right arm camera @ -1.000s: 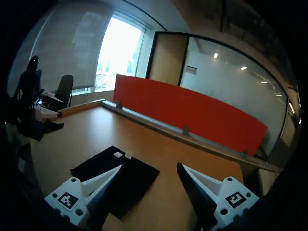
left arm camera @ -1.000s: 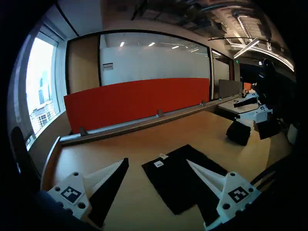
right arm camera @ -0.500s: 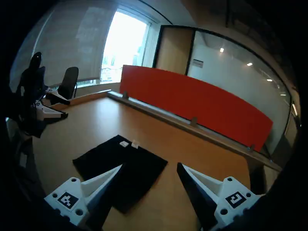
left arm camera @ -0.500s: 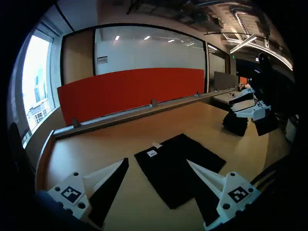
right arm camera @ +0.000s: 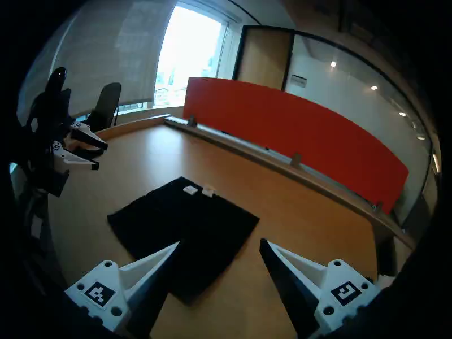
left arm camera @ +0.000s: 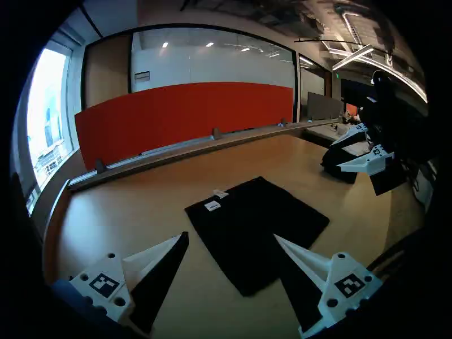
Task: Fold towel
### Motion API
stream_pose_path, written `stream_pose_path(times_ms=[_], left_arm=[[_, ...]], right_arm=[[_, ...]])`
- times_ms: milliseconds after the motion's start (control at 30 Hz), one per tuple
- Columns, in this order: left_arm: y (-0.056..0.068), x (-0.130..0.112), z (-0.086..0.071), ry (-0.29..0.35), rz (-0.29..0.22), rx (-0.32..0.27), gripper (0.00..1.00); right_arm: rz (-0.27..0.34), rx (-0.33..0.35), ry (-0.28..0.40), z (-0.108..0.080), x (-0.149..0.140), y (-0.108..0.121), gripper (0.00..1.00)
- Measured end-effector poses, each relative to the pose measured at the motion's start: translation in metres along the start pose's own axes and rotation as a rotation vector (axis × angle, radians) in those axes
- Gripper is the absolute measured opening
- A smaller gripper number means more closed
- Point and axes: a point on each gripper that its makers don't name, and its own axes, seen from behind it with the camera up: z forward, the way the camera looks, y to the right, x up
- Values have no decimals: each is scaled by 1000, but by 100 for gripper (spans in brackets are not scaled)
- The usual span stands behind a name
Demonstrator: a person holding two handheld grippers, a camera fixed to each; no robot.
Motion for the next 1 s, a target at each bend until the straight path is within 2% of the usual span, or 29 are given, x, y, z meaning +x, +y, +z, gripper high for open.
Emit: stream_pose_path(times_ms=[500,700,1000], left_arm=[[14,-42,19,-81,2,-36,100],[22,-59,26,-121,24,-62,100],[28,-81,38,-175,28,-85,100]], right_arm=[[3,66,-73,26,-48,-21,100],[-6,94,-109,33,-66,-28,100],[-9,124,-139,42,-86,-36,100]])
